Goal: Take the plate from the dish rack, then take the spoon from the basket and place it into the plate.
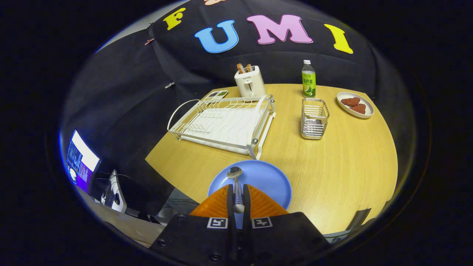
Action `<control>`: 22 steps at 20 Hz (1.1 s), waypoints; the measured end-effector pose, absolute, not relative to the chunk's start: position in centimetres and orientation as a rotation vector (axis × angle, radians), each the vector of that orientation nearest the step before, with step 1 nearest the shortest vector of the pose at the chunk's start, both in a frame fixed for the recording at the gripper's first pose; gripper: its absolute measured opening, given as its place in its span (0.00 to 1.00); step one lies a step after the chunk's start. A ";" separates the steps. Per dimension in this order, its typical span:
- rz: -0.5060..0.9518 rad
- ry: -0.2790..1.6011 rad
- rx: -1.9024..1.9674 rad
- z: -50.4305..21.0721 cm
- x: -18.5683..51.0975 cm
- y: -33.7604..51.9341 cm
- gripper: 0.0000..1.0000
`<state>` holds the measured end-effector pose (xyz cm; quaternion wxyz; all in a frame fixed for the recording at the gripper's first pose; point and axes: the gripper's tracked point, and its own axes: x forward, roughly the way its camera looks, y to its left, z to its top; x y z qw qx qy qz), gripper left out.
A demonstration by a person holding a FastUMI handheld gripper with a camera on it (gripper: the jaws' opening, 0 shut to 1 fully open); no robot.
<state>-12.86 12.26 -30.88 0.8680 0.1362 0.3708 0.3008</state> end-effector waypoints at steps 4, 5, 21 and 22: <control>0.652 0.791 0.253 -33.4 -12.8 13.3 0.09; 0.664 0.792 0.247 -33.9 -13.0 13.3 0.08; 0.570 0.936 0.120 -40.3 -13.5 11.5 0.74; 0.563 0.937 0.120 -40.1 -13.3 11.4 0.83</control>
